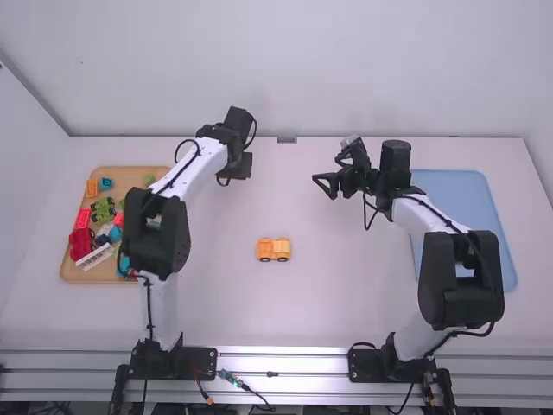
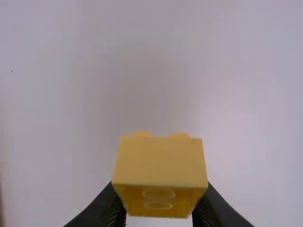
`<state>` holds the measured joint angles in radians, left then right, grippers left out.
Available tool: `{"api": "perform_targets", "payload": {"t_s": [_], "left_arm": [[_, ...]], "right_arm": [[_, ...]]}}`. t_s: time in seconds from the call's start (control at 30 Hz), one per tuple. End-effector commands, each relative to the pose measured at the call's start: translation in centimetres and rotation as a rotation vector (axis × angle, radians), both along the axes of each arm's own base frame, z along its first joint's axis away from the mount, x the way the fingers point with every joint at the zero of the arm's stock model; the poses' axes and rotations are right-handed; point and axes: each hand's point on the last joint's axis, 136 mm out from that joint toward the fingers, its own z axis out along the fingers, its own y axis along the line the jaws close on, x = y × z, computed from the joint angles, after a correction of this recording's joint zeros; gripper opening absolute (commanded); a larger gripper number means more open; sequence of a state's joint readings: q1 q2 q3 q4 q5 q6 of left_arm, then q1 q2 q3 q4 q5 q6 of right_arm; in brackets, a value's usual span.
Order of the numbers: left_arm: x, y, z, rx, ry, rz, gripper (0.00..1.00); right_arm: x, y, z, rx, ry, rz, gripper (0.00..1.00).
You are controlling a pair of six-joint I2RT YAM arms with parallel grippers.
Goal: Assemble lego blocks to make yellow taxi
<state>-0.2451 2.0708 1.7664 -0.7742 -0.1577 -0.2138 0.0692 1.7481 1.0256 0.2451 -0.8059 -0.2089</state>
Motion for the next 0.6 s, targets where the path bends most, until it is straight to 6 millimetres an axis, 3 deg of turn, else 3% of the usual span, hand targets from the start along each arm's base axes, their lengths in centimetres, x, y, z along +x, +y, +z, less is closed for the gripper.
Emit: {"api": "perform_targets", "payload": {"t_s": [0.0, 0.1, 0.13, 0.4, 0.57], "left_arm": [[-3.2, -1.6, 3.7, -0.137, -0.067, -0.090, 0.02], [-7.4, -3.0, 3.7, -0.251, -0.079, -0.182, 0.02], [-7.9, -3.2, 3.8, -0.263, -0.081, -0.200, 0.02], [-17.7, -8.4, 6.5, -0.564, -0.102, -0.661, 0.02], [-19.8, -8.8, 7.5, -0.599, -0.114, -0.758, 0.02]], "right_arm": [[-0.3, 0.1, 1.6, 0.017, -0.031, 0.017, 0.99], [-1.3, 1.1, 2.2, 0.061, -0.029, 0.090, 0.99], [-1.5, 1.3, 2.2, 0.066, -0.028, 0.100, 0.99], [-5.5, 5.5, 3.8, 0.170, -0.020, 0.338, 0.99], [-8.0, 7.3, 4.8, 0.244, 0.017, 0.465, 0.99]]}}
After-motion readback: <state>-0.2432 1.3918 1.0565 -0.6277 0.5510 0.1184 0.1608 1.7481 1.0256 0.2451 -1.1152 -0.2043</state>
